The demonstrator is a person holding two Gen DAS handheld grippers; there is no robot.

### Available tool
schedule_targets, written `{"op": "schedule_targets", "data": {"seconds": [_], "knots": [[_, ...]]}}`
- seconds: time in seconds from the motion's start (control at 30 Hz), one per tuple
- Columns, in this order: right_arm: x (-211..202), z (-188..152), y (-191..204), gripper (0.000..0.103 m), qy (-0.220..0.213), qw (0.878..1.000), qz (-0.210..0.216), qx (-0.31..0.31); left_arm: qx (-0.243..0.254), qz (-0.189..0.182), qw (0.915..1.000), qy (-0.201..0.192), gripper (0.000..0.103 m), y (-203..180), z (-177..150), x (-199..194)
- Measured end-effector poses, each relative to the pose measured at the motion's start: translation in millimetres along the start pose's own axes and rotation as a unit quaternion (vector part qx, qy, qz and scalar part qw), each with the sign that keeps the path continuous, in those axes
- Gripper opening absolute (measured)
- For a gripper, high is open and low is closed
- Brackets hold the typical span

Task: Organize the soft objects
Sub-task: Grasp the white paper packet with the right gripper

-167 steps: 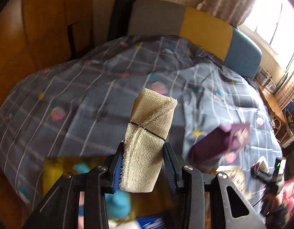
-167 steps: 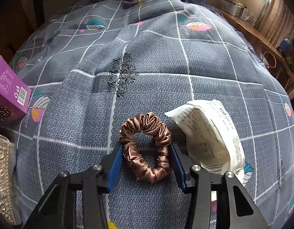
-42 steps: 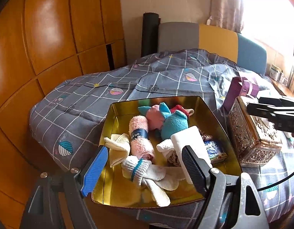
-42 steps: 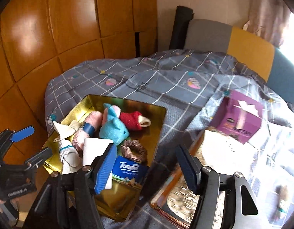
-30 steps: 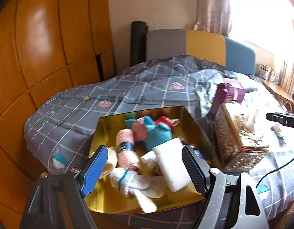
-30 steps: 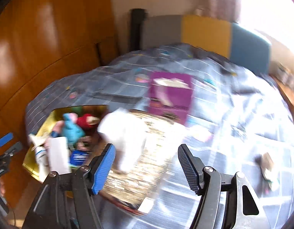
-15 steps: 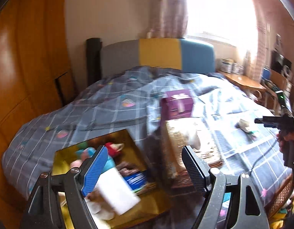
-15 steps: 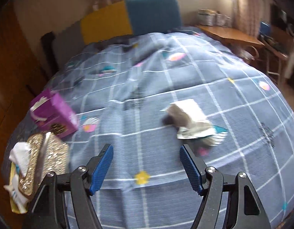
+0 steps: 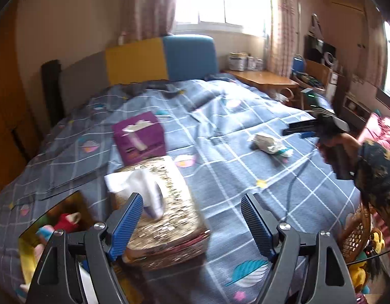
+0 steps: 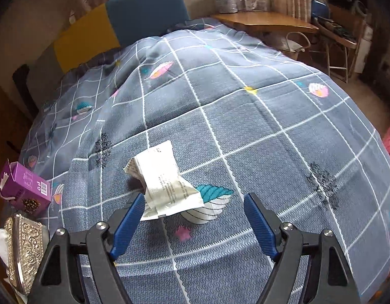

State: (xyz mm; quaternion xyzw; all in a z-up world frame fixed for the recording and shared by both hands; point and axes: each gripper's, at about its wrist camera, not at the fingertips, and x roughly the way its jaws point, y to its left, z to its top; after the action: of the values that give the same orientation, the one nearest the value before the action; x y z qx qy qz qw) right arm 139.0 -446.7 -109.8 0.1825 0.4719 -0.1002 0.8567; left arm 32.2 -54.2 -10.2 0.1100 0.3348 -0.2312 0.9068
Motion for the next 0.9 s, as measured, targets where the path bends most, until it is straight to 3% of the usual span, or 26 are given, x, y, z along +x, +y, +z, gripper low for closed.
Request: {"op": "schedule_targets", "data": {"seconds": [0.17, 0.33, 0.4, 0.47, 0.57, 0.73, 0.9], "knots": [[37.9, 12.5, 32.2, 0.084, 0.026, 0.998, -0.002, -0.065, 0.005, -0.026, 0.9993, 0.024, 0.081, -18.2, 15.5, 22.8], [75.6, 14.2, 35.7, 0.084, 0.053, 0.995, -0.007, -0.085, -0.003, -0.043, 0.9979, 0.048, 0.081, -29.8, 35.2, 50.7], [82.7, 10.8, 35.9, 0.063, 0.068, 0.992, -0.005, -0.104, -0.006, -0.051, 0.9972, 0.055, 0.081, -34.7, 42.0, 62.3], [78.8, 9.5, 38.0, 0.055, 0.060, 0.991, -0.004, -0.123, -0.010, -0.058, 0.9963, 0.063, 0.081, -42.1, 49.5, 77.7], [70.1, 7.7, 43.4, 0.050, 0.056, 0.989, 0.028, -0.135, -0.034, -0.086, 0.9923, 0.083, 0.081, -49.8, 62.8, 103.7], [57.1, -9.3, 73.1, 0.050, 0.068, 0.969, 0.113, -0.209, -0.081, -0.108, 0.9834, 0.122, 0.081, -55.4, 79.0, 152.0], [61.3, -31.2, 96.9, 0.050, 0.096, 0.948, 0.136, -0.271, -0.154, -0.115, 0.9669, 0.168, 0.081, -47.0, 76.8, 203.7]]}}
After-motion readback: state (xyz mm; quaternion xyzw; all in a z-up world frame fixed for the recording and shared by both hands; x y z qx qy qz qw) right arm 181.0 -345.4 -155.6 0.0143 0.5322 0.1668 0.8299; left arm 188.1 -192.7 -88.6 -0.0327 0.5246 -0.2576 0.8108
